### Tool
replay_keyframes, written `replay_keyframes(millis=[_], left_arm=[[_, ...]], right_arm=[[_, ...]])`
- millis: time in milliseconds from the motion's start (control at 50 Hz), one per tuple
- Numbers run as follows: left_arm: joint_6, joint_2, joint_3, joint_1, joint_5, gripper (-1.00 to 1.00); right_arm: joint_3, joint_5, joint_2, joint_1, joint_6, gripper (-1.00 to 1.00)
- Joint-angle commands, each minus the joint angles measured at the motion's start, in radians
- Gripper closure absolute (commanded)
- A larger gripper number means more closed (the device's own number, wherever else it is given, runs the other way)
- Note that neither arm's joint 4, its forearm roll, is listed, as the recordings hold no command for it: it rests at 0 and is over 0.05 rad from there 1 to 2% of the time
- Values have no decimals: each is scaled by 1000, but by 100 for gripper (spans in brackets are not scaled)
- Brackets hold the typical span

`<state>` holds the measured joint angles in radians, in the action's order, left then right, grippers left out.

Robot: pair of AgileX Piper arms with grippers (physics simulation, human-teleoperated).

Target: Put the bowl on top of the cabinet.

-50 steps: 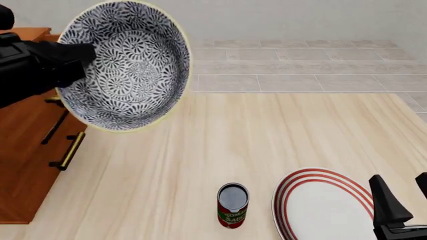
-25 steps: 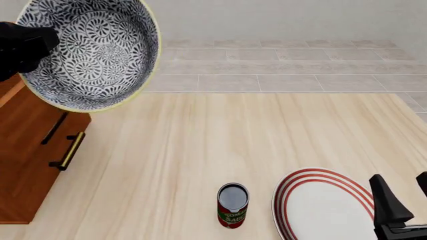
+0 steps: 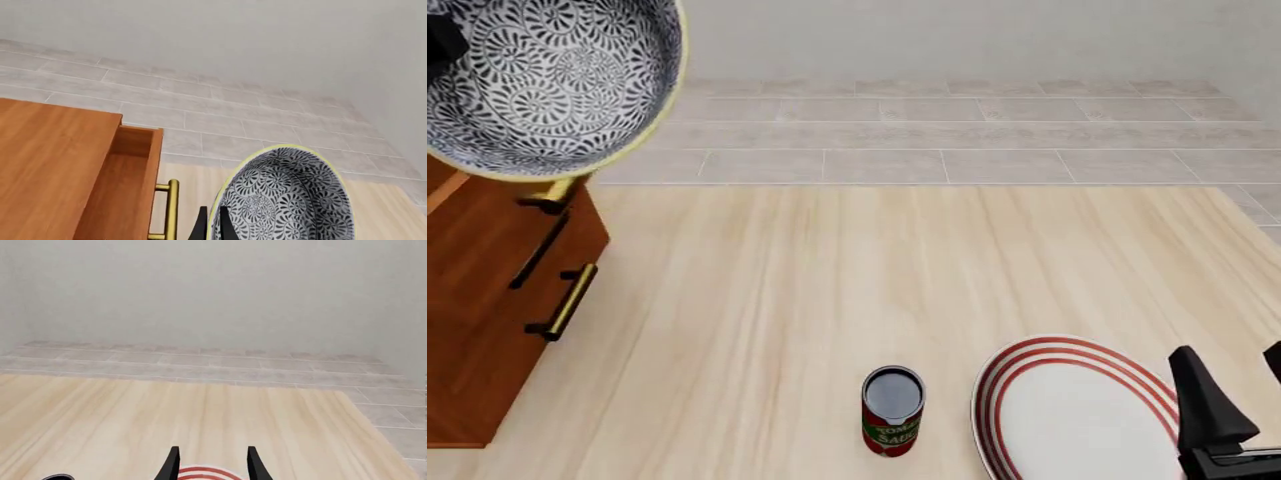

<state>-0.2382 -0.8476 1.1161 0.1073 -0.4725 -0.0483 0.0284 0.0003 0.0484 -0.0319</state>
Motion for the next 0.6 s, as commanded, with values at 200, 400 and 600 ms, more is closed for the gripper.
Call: replay_keyframes(millis=[200, 400, 600], left_arm=[[-64, 25, 29, -109, -9, 100], [-83, 33, 37, -147, -7, 100], [-80, 31, 37, -176, -4, 100]], right_arm=[[3, -2, 0, 1, -1, -100], [5, -3, 0, 1, -1, -100], [14, -9, 0, 0, 1, -100]])
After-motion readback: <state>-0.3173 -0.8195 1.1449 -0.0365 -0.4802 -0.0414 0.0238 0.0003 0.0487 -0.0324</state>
